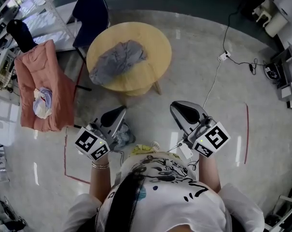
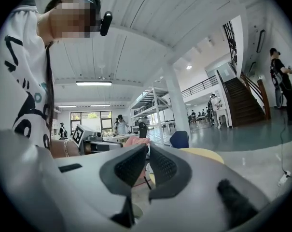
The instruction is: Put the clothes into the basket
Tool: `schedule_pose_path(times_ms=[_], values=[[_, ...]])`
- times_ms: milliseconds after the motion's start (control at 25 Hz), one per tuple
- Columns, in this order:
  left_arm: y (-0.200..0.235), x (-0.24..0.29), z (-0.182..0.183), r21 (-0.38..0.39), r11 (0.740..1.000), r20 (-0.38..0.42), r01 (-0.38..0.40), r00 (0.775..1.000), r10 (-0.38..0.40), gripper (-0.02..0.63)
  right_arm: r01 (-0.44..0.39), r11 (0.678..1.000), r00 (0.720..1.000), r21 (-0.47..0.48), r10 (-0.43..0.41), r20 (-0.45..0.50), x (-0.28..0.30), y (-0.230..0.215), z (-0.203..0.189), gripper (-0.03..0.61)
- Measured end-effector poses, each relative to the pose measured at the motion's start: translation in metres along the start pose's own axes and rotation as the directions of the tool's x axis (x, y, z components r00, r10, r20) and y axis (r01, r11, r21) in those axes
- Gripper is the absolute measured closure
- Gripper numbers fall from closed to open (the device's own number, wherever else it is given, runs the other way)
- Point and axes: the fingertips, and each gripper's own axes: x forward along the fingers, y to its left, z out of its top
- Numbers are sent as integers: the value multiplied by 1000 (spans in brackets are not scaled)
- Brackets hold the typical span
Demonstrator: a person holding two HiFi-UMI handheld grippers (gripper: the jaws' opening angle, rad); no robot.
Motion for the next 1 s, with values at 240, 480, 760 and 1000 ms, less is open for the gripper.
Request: schedule_pose_path(times_ms=[240,480,760,1000], values=[[7,8,-1,-6,1000,-15,-15,1000,15,598,-3,1000,1000,23,3,1,6,-14,-4,548],[39,16,-1,-19,999,-24,-47,999,47,598,-18,999,1000,36,19,-21,27,-26,-9,548],[89,51,6,-36,997,-21,-64,998,64,598,-12,999,999,44,13,-35,70,-76,-2,548],[139,79,21,-52,996,-14,-76,997,75,598,-20,998,999,57,22,-48,117,-119,7,548]])
